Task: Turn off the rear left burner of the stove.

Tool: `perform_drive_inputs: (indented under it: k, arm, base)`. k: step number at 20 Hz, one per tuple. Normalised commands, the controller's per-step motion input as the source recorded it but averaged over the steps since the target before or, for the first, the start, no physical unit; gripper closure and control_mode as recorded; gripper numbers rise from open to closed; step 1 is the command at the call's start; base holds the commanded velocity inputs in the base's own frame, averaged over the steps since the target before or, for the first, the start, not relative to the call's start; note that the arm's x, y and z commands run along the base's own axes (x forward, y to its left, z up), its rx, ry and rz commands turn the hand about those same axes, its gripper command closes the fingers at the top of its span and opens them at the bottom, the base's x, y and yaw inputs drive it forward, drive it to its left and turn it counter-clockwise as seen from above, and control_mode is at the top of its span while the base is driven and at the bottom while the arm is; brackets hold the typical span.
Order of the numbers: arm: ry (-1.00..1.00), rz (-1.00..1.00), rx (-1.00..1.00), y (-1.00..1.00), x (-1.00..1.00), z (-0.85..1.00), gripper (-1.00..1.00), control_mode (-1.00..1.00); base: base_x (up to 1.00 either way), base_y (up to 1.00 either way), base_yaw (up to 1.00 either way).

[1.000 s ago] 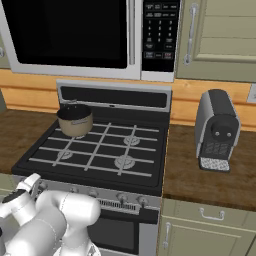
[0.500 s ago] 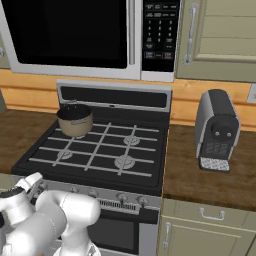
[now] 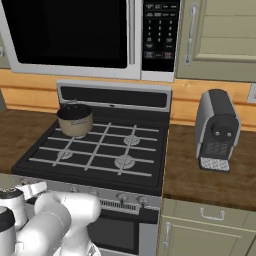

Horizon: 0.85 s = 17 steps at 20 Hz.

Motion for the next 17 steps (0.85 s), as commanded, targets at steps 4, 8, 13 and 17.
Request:
perform_drive_inputs:
  k: [4,8,13,17]
  arm:
    - [-0.08,-0.43,0.42,-0.54,-0.12,0.0,1.0,-1.0]
    - [-0.08,-0.45,0.42,-0.53,-0.13,0.0,1.0,-1.0]
    - [-0.1,-0.34,0.27,-0.3,-0.17,0.0,1.0,-1.0]
    - [-0.01,0.0,0.0,0.0,0.0,0.0,1.0,-1.0]
  base:
    - [0.0,0.0,0.0]
    - [0.0,0.0,0.0]
    - [0.0,0.0,0.0]
    - [0.0,0.0,0.0]
